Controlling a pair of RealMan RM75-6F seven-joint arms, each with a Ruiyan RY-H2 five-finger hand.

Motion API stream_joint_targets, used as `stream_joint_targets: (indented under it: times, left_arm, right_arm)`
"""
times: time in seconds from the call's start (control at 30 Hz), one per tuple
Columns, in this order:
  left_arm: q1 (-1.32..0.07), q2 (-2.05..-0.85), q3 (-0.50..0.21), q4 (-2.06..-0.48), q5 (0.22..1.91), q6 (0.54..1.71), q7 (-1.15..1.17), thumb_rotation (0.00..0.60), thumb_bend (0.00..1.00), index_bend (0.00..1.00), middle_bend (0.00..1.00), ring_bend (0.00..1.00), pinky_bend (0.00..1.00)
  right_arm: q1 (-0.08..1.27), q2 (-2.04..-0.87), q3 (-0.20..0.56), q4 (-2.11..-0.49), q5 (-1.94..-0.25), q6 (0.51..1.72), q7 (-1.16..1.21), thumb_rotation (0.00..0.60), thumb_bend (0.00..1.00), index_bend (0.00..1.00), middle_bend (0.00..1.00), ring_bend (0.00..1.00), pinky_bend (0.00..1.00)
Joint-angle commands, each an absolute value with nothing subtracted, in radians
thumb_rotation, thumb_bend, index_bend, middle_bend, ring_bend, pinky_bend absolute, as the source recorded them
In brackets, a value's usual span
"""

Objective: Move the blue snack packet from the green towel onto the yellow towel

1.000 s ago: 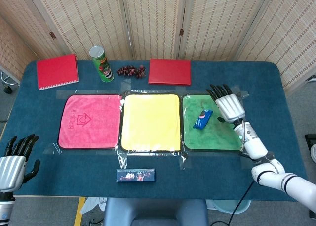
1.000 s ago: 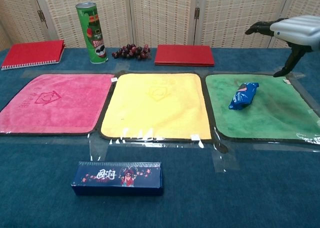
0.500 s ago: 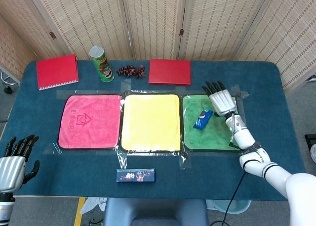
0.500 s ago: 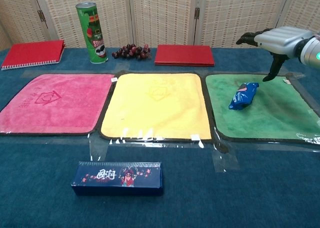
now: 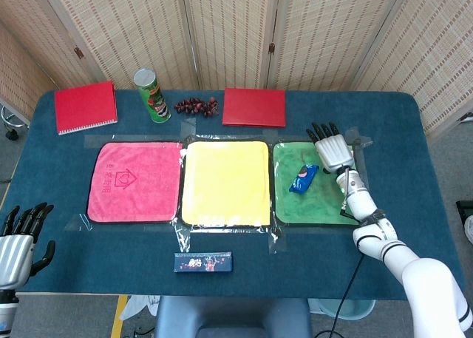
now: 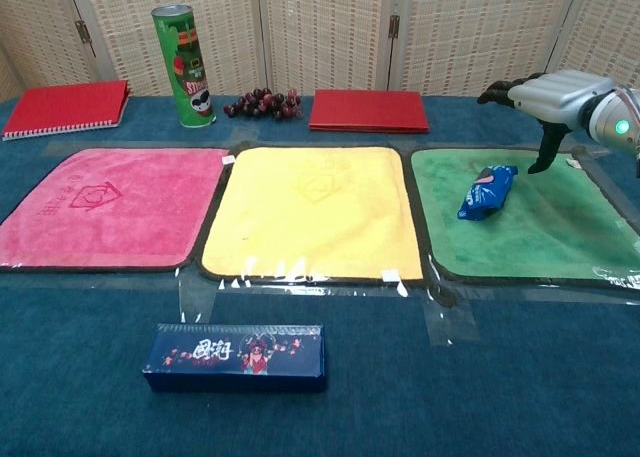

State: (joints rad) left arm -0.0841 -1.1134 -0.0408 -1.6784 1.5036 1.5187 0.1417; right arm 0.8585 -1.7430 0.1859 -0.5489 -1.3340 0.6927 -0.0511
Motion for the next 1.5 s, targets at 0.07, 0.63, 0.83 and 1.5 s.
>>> stream_joint_targets:
  times: [0.07,0.63,0.83,1.5]
  left_arm:
    - [-0.085,-1.115,-0.041,-1.677,1.504,1.516,0.143,0.6,0.52,0.14,0.14,0.17,0.05]
    - [-0.078,-1.11,-0.036,-1.68,1.502,1.516,0.15,0.6,0.52,0.14,0.14,0.17,0.05]
    - [-0.078,-1.113,-0.039,-1.686,1.492,1.515,0.196,0.6,0.52,0.14,0.14,0.17,0.05]
    - [-0.084,-1.122,-0.036,-1.678,1.495,1.498,0.185,0.6,0.52,0.14,0.14,0.17,0.05]
  right_arm:
    - [0.869,-1.778,0.176,-0.5,-1.339,0.682,-0.037,0.6,0.13,0.0,0.0,0.0,0.0]
    - [0.897,-1.888,0.164,-0.355,-1.359,0.68,0.051,0.6,0.12,0.0,0.0,0.0,0.0]
    - [0.917,-1.92,0.155,-0.352,-1.381,0.707,0.066,0.6,0.12,0.0,0.0,0.0,0.0]
    - [1.012,-1.923,0.225,-0.588,-1.359,0.782,-0.035,0.6,0.12,0.0,0.0,0.0,0.0]
